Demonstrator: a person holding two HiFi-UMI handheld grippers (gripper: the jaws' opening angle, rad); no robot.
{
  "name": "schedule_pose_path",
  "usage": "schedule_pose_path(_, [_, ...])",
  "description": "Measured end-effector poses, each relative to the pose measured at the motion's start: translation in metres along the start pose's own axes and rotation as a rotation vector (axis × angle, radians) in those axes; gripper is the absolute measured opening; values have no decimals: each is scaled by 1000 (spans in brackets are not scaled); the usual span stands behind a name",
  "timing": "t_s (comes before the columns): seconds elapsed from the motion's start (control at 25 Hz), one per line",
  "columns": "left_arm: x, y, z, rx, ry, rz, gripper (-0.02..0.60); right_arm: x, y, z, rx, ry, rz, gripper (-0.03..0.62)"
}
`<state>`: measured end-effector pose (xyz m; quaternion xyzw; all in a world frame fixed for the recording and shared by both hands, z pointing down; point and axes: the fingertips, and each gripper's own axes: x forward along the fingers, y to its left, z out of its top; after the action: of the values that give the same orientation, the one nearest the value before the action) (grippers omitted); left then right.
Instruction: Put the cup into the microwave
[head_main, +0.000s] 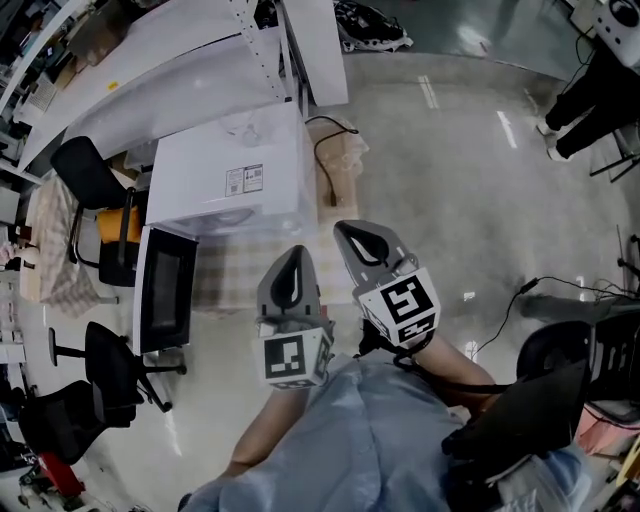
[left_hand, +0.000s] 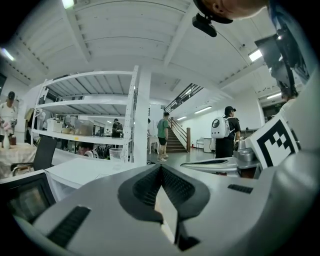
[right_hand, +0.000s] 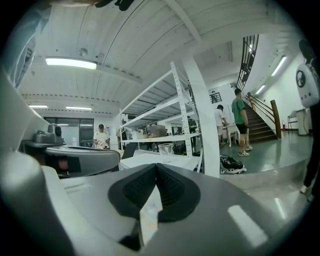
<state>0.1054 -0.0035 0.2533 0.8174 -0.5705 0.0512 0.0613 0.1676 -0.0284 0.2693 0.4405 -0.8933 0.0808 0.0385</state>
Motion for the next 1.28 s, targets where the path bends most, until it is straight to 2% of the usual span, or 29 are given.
schedule_pose_path(0.24, [17, 2, 16, -14, -26, 34, 8, 12, -14, 13, -6, -3, 35, 3])
schedule_pose_path(0.6, [11, 23, 20, 10, -43, 119, 8, 30, -10, 28, -21, -46, 83, 3])
schedule_pose_path(0.76, [11, 31, 28, 6, -61, 134, 8, 40, -9, 33, -30, -57, 88, 3])
schedule_pose_path(0.92, [13, 48, 27, 13, -76, 141, 8, 57, -9, 36, -42, -61, 79, 3])
schedule_pose_path(1.28, [38, 96, 33, -42, -92, 161, 8, 107, -9, 40, -76, -34, 68, 8])
